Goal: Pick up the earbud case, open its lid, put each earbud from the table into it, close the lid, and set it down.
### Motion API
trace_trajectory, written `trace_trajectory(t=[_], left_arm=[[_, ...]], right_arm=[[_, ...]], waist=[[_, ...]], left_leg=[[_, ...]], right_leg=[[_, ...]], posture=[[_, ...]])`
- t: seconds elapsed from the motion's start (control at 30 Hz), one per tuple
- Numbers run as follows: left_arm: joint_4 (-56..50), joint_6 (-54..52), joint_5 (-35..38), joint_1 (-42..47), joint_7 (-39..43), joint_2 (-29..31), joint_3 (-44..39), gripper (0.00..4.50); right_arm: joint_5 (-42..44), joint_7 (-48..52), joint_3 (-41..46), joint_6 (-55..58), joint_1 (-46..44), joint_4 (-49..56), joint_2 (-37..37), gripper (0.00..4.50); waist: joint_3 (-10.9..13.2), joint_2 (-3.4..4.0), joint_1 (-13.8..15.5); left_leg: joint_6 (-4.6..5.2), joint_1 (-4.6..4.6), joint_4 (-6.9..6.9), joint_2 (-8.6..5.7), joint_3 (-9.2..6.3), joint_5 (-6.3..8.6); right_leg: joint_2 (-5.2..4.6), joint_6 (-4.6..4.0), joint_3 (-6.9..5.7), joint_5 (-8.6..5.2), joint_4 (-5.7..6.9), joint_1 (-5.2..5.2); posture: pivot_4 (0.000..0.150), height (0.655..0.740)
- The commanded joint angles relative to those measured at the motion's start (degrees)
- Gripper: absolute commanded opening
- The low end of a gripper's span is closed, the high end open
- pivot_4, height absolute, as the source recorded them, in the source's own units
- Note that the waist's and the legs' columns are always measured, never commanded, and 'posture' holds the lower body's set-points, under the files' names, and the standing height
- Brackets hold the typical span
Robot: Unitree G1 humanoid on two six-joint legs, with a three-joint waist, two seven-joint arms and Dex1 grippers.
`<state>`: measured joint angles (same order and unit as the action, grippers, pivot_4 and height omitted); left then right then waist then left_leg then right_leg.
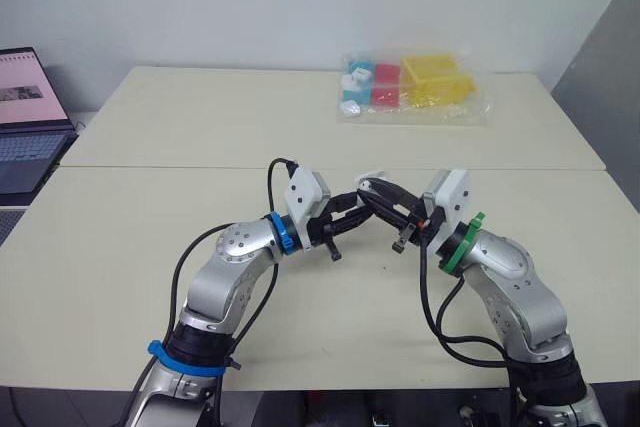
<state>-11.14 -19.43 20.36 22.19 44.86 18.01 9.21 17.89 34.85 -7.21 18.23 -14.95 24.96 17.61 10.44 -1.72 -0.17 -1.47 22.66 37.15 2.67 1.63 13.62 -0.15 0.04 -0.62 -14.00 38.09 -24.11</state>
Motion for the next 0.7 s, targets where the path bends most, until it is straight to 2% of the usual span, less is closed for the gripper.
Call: trace_trajectory(t=[0.03,0.17,0.43,0.7], left_arm=[[-2.0,0.9,1.2,1.2,0.1,-0.1,-1.1,0.78],[-2.2,0.8,1.1,1.3,0.1,-0.2,-1.2,0.78],[-2.4,0.9,1.0,1.0,0.0,0.0,-1.0,0.78],[-2.5,0.8,0.9,0.5,-0.2,-0.1,-1.1,0.78]], right_arm=[[0.0,0.1,-0.9,0.1,0.7,0.6,0.5,0.44],[1.1,-0.1,-0.2,1.7,1.4,0.8,0.6,0.44],[1.3,-0.8,0.3,1.8,0.3,1.7,1.3,3.28],[3.3,-1.0,2.2,4.7,0.1,5.4,3.5,3.29]], waist=[[0.0,0.00,0.0],[0.0,0.00,0.0],[0.0,0.00,0.0],[0.0,0.00,0.0]], left_leg=[[0.00,0.00,0.00,0.00,-0.01,0.00],[0.00,0.00,0.00,0.00,0.00,0.00],[0.00,0.00,0.00,0.01,-0.01,0.00],[0.00,0.01,-0.01,0.00,-0.01,0.00]], right_leg=[[0.00,0.00,0.00,0.00,0.00,0.00],[0.00,0.00,0.00,0.00,0.00,0.00],[0.00,0.00,0.00,0.00,0.00,0.00],[-0.01,0.00,-0.01,0.00,-0.02,0.00]], posture=[[0.150,0.7400],[0.150,0.7400],[0.150,0.7400],[0.150,0.7400]])
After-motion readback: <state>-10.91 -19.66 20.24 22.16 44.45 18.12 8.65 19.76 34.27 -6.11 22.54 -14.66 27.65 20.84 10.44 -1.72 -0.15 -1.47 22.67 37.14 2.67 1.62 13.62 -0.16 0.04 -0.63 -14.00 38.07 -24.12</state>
